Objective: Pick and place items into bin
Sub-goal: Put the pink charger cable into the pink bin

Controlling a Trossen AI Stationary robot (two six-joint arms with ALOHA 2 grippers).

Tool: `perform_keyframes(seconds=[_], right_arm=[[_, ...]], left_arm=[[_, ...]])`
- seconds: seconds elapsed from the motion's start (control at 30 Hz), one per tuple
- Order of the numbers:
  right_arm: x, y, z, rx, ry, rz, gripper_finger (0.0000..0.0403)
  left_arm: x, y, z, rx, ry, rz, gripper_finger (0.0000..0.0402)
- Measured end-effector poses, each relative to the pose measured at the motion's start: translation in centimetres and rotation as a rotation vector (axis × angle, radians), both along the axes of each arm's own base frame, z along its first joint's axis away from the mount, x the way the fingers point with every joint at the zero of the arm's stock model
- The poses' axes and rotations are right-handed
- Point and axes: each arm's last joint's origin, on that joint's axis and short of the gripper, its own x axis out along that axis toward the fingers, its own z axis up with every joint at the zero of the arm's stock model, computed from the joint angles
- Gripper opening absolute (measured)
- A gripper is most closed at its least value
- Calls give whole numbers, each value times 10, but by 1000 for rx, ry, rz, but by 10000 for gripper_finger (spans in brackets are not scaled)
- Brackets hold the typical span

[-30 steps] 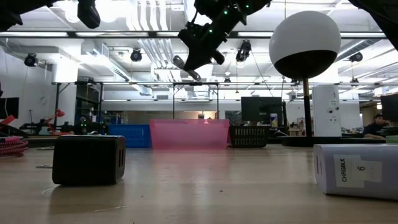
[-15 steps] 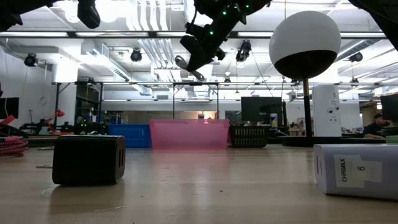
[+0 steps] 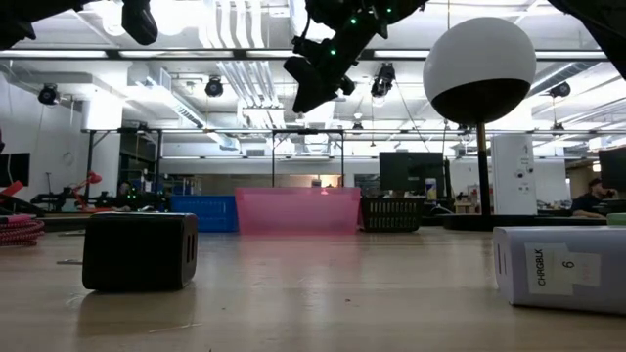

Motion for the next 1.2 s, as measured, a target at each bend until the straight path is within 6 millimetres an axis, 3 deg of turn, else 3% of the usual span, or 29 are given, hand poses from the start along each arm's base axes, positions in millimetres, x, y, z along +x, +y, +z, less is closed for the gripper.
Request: perform_keyframes(seconds=[0.1,0.23,0.4,0.53,0.7,0.93,1.2], right_arm=[[-1,0,-1,42,-21,-33,127],[-1,6,-3,280,-100,-4,130],[3,22,3,570,-170,267,131],[7,54,10,714,-167,487,132],[-4,106,29,622,-81,576,127],[-36,177,78,391,-118,643,127],[-80,219,115,258,-221,609,127]], left_arm=[[0,0,0,0,0,0,171],[0,0,0,0,0,0,171],[0,0,0,0,0,0,171],[0,0,0,0,0,0,171],[0,0,0,0,1,-1,171],[1,0,-1,0,5,-1,171],[3,0,-3,1,25,-1,171]])
